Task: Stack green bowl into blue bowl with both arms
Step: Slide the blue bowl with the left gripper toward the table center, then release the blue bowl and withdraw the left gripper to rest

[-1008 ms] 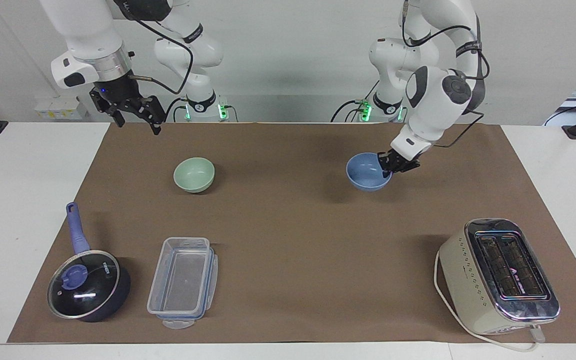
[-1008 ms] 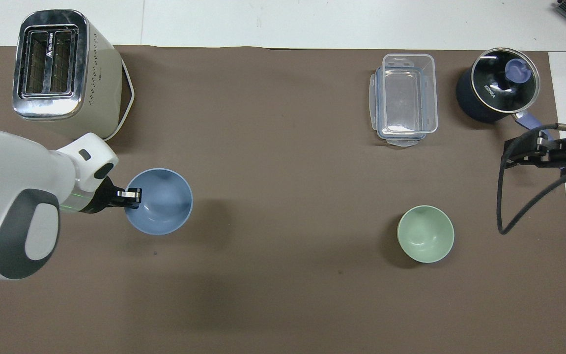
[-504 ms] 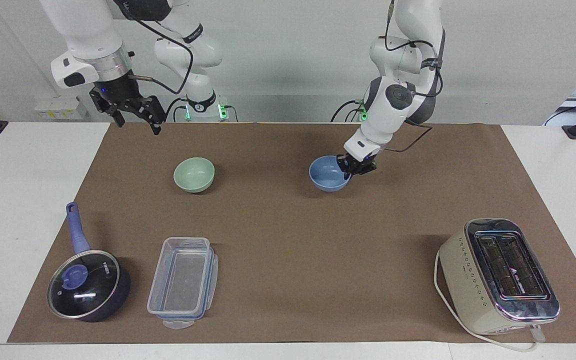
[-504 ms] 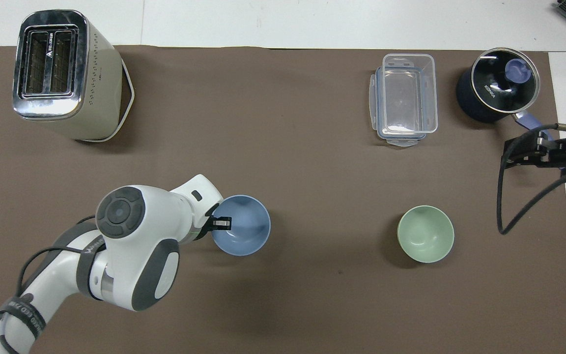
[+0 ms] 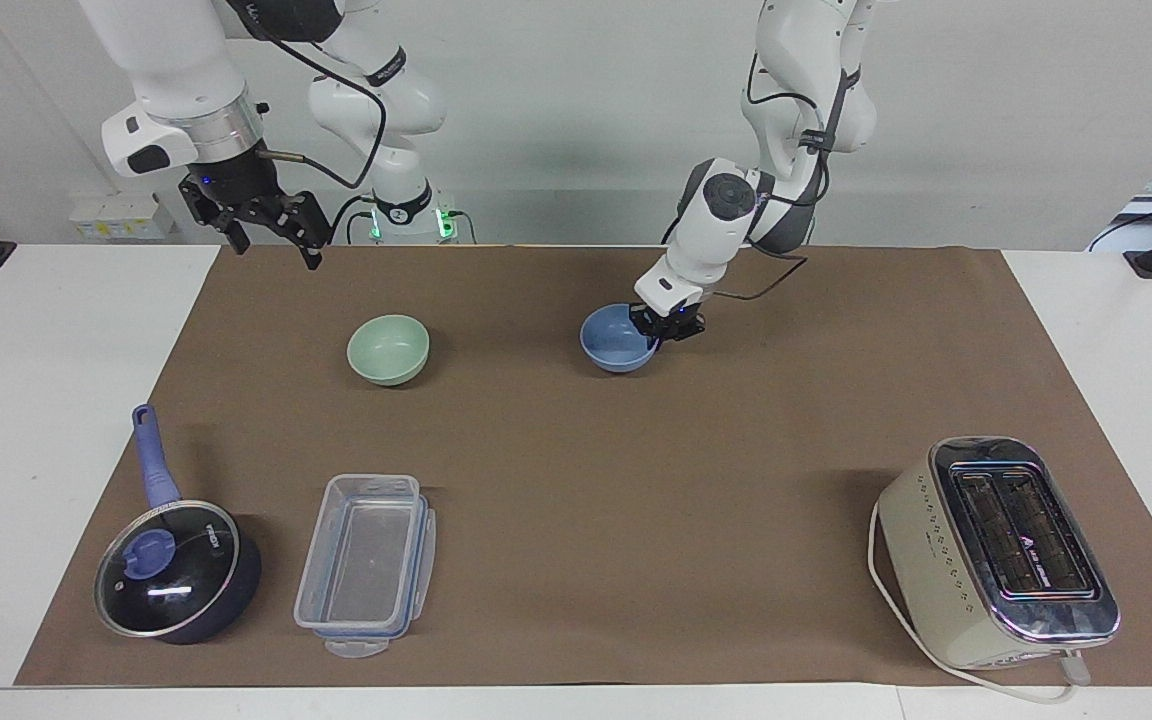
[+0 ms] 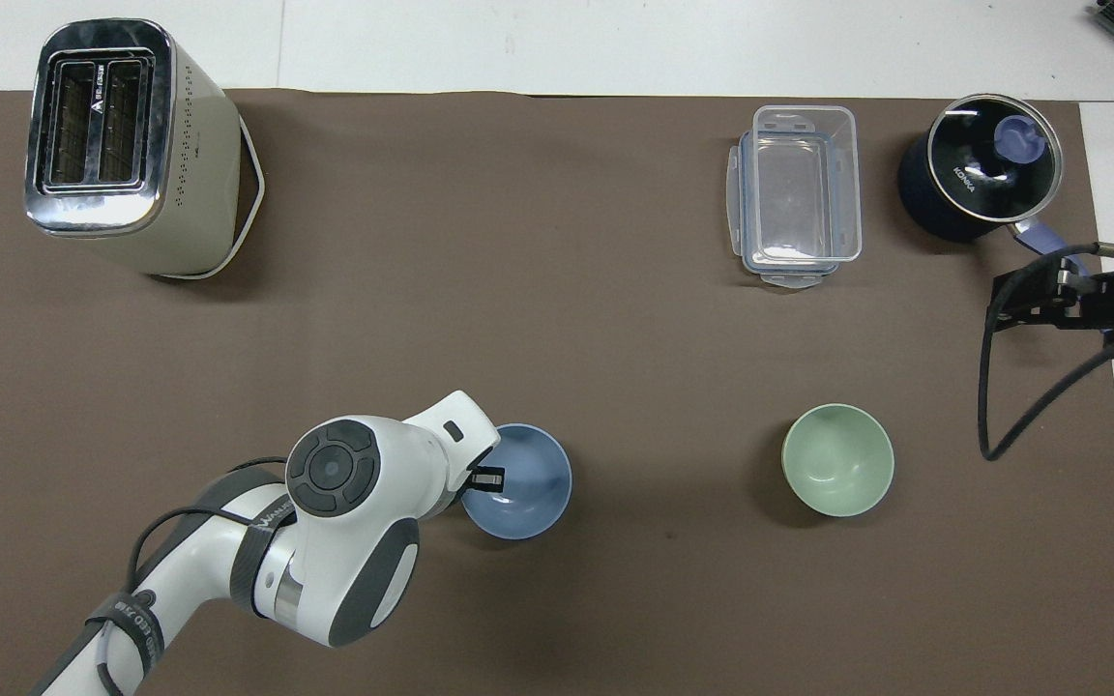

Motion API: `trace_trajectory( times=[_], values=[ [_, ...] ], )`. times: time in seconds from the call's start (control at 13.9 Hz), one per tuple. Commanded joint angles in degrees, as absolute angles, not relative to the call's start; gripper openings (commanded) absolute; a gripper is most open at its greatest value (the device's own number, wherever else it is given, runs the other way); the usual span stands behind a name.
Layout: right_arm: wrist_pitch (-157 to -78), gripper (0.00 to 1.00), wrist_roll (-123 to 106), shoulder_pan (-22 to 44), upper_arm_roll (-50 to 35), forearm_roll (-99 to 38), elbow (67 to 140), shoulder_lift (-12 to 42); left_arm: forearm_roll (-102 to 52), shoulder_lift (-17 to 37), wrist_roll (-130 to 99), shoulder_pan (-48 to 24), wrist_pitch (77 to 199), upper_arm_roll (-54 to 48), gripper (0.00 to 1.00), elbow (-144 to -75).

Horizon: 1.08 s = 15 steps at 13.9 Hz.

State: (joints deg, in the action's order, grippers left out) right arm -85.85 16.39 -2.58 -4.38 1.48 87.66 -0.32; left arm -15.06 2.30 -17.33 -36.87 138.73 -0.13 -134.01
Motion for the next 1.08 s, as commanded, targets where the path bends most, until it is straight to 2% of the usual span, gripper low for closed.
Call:
trace_trajectory(
  times=[0.0,0.22,0.5,0.79,1.01],
  values=[
    [-87.36,1.00,15.12,-3.34,-4.57,0.79,89.65,-1.85,-16.26,1.85,-16.88,-37.09,139.31,1.14,1.00,-133.34],
    [-87.36,1.00,15.12,-3.34,-4.57,0.79,89.65,-1.85,-16.17,1.76,-16.70,-32.63,136.60,1.23,1.00,-130.18],
    [-87.36,1.00,15.12,-3.34,-4.57,0.79,89.65,-1.85,-15.38,1.76,-16.53,-24.72,126.06,1.32,1.00,-122.98],
    [-87.45,1.00,15.03,-3.34,-4.66,0.79,89.74,-1.85,-13.64,1.41,-16.44,-16.89,124.98,1.32,1.00,-120.24],
    [-90.08,1.00,13.46,-3.78,-4.57,0.70,92.62,-2.72,-9.85,0.97,-12.68,-11.70,119.65,1.32,1.00,-115.25]
  ],
)
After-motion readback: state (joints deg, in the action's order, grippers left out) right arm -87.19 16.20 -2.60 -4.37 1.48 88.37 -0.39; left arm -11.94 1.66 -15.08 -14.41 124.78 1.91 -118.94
